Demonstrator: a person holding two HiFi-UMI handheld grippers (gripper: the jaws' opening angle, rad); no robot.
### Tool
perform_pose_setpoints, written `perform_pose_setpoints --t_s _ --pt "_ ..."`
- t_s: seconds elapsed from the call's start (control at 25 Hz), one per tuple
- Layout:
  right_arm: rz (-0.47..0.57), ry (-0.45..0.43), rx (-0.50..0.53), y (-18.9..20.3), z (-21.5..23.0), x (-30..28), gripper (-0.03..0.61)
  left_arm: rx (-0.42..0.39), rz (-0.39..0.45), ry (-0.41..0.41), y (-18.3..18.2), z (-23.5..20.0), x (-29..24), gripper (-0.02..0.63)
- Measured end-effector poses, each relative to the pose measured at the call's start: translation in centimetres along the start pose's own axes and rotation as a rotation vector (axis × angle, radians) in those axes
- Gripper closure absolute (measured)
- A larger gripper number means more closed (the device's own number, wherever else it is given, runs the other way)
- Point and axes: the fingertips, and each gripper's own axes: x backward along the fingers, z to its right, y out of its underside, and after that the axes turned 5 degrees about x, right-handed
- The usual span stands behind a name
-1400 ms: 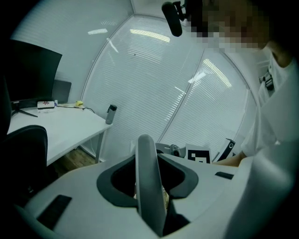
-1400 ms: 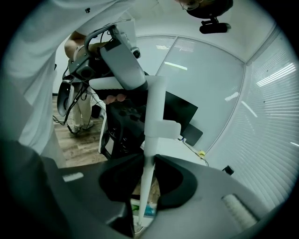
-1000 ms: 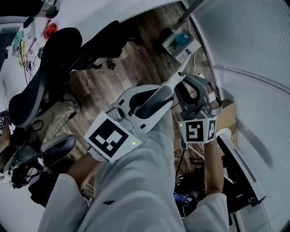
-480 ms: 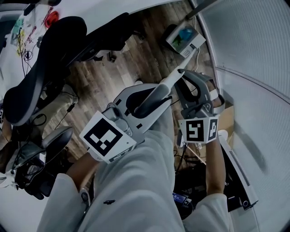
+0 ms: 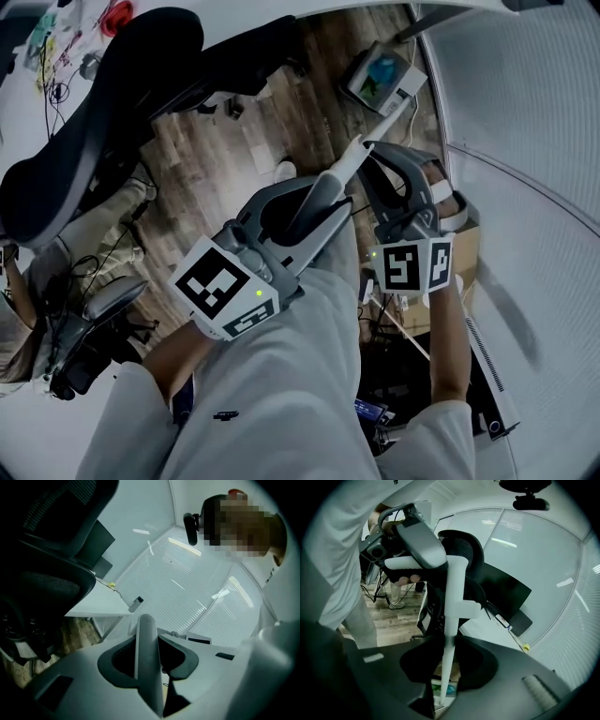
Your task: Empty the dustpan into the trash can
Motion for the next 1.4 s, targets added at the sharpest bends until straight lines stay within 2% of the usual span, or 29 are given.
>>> perform_pose_setpoints --t_s 0.28,0.36,0.56,0.76,0.92,1.16,1.32,1.36,1.4 --pt "-0.005 -0.061 0.034 -0.8 -1.2 -1.4 0.492 0.166 0.073 -0.048 0.7 -1.5 1.3 0.502" --pt "-0.002 -0.071 0.038 -1.1 -1.5 -1.7 0.492 0.188 0.093 -0.070 0.8 -1.9 1.8 0.502" --pt "0.015 -0.104 0.029 -1.9 -2.4 -2.8 0.491 0.205 0.112 -0.111 1.1 -3.3 3.0 0.500" --pt "0.042 -0.127 0.070 -1.8 -3.4 -3.8 0.485 0.210 0.118 -0.148 1.6 -4.3 3.8 0.500" --pt "-0.001 -0.167 0.109 -0.3 -4.4 -4.8 0.448 0.206 0.117 -0.156 1.9 -4.4 4.2 0.500" --pt "-0.033 -0.186 0.104 1.5 -5.1 -5.7 0.445 0.197 0.120 -0.170 2.1 -4.8 4.9 0.500" --pt "-0.081 -0.185 0.103 4.1 -5.2 -6.8 0.449 0.192 0.121 -0.173 2.4 -4.8 4.9 0.500" --pt "-0.094 -0.184 0.111 4.7 -5.2 -7.1 0.479 0.194 0.121 -0.172 2.5 -4.8 4.9 0.500" --pt "-0.102 -0.186 0.121 5.1 -5.1 -7.3 0.482 0.195 0.121 -0.172 2.5 -4.8 4.8 0.500"
